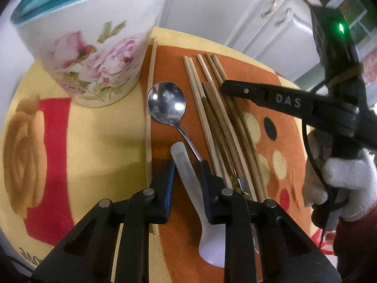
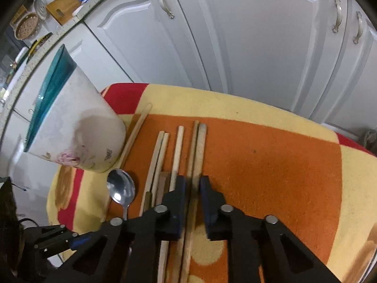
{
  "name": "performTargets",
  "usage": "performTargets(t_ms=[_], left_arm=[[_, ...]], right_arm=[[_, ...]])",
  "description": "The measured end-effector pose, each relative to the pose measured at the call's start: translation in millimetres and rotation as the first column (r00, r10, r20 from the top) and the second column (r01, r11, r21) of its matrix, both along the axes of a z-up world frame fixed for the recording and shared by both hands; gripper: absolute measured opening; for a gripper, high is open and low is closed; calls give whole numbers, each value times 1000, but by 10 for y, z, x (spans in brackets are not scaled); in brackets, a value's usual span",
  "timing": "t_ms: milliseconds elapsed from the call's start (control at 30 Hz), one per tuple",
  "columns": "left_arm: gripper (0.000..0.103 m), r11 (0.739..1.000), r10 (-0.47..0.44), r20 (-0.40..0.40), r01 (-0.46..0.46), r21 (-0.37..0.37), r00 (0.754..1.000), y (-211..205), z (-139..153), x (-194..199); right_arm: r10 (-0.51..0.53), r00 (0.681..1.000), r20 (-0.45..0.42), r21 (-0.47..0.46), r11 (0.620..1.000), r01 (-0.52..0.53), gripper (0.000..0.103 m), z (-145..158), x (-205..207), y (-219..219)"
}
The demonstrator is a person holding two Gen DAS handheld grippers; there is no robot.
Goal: Organize utensils
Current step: 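Grasp the white ceramic spoon with the left gripper while the right grasps a chopstick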
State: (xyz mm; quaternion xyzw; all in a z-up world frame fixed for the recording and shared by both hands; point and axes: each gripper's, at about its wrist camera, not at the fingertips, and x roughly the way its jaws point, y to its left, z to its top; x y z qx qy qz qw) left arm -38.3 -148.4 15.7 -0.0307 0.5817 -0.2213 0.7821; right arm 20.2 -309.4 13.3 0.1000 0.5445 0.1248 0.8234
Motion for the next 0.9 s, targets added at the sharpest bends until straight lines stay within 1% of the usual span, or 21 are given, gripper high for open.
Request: performTargets(t_ms=[33, 67, 100, 200, 367, 433, 467, 567, 600, 667, 700, 733, 800, 900], left_arm=[[15, 1000, -1, 0, 1, -15, 1000, 26, 17, -5], [10, 1000, -3, 7, 3, -20, 1000, 46, 36, -17], [7, 1000, -4, 20, 4, -19, 1000, 64, 62, -34], [6, 999, -11, 53, 13, -32, 999, 140, 135, -91], [5, 998, -17, 70, 20, -52, 997, 159, 184, -164], [5, 999, -13, 71, 16, -41, 997, 194, 181, -192], [5, 999, -4, 72, 7, -35, 997, 194, 173, -192], [5, 999, 22, 72, -20, -24, 997, 242, 160, -188], [5, 1000, 26, 76, -25, -17, 997, 248, 158, -185], [11, 1000, 29, 79, -29, 0, 996, 271, 147, -164], [12, 999, 30, 78, -31, 7, 997, 276, 140, -149], [14, 999, 32, 78, -33, 14, 996, 266, 137, -131], [15, 999, 27, 83, -29, 29, 996, 234, 126, -94], [15, 998, -4, 86, -2, 70, 996, 138, 63, -31]], right_arm=[[-1, 1000, 4, -6, 1000, 1, 9, 16, -19, -14], [0, 1000, 6, -12, 1000, 0, 6, 41, -60, -39], [-1, 1000, 3, -11, 1000, 1, 5, 65, -107, -71], [-13, 1000, 17, -3, 1000, 13, 5, 143, -265, -160], [-27, 1000, 10, -19, 999, 27, 5, 166, -437, -240], [-43, 999, 21, -27, 999, 43, 5, 181, -435, -258], [-60, 998, 34, -21, 998, 61, 9, 201, -415, -265], [-56, 998, 31, 6, 998, 56, 34, 214, -296, -189], [-45, 998, 31, 0, 999, 45, 34, 205, -255, -145], [-21, 1000, 24, -28, 999, 21, 32, 165, -166, -53], [-21, 1000, 17, -44, 999, 21, 26, 139, -119, -27], [-26, 1000, 8, -57, 998, 26, 23, 110, -72, -16], [-45, 999, -1, -51, 998, 45, 15, 56, 23, -39], [-52, 999, -3, -57, 997, 52, 11, 9, 81, -87]])
